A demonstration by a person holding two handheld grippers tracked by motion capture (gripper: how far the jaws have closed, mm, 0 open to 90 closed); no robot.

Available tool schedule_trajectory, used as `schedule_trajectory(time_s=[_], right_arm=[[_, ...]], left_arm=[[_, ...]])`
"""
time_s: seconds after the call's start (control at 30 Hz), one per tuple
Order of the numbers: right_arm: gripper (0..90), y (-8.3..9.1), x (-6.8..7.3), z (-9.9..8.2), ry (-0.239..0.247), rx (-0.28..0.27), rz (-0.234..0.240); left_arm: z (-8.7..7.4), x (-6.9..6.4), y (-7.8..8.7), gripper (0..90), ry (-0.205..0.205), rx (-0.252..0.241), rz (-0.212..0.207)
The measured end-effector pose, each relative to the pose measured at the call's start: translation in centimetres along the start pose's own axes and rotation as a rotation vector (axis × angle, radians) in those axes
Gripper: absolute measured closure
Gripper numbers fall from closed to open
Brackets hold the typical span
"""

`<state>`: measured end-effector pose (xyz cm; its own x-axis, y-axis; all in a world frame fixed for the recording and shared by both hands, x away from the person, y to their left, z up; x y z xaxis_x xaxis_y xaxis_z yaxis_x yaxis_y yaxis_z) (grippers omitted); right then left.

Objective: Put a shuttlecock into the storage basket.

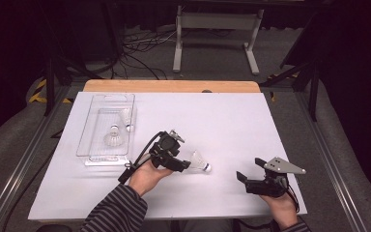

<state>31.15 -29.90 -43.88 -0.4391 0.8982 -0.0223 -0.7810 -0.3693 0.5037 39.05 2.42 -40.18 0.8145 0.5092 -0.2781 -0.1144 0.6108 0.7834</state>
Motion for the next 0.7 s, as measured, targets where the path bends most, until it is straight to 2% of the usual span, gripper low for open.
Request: schedule_trajectory(time_s=[0.13, 0.43, 0.7], right_arm=[[11.0, 0.0, 0.0, 0.0, 0.0, 0.0, 0.001], [11.0, 0.0, 0.0, 0.0, 0.0, 0.002, 0.001], [11.0, -0.1, 0.0, 0.0, 0.0, 0.002, 0.003]], left_arm=[[0.4, 0.0, -0.3, 39.8, -0.01, 0.009, -0.005], [0.7, 0.2, -0.9, 42.0, 0.006, 0.023, -0.007], [1.3, 0.3, -1.5, 45.7, 0.001, 0.037, -0.022]])
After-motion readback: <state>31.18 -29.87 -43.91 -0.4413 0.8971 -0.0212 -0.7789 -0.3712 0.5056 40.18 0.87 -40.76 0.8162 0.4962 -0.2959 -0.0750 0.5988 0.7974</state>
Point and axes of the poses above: each handheld gripper's, and its own axes: y roughly backward along the jaws, z roughly out of its top, x roughly to its left, the point moved 1 cm from there along -y, roughly forward along the jaws, and after that the axes turned 7 degrees about -z, right-handed, at the moved point
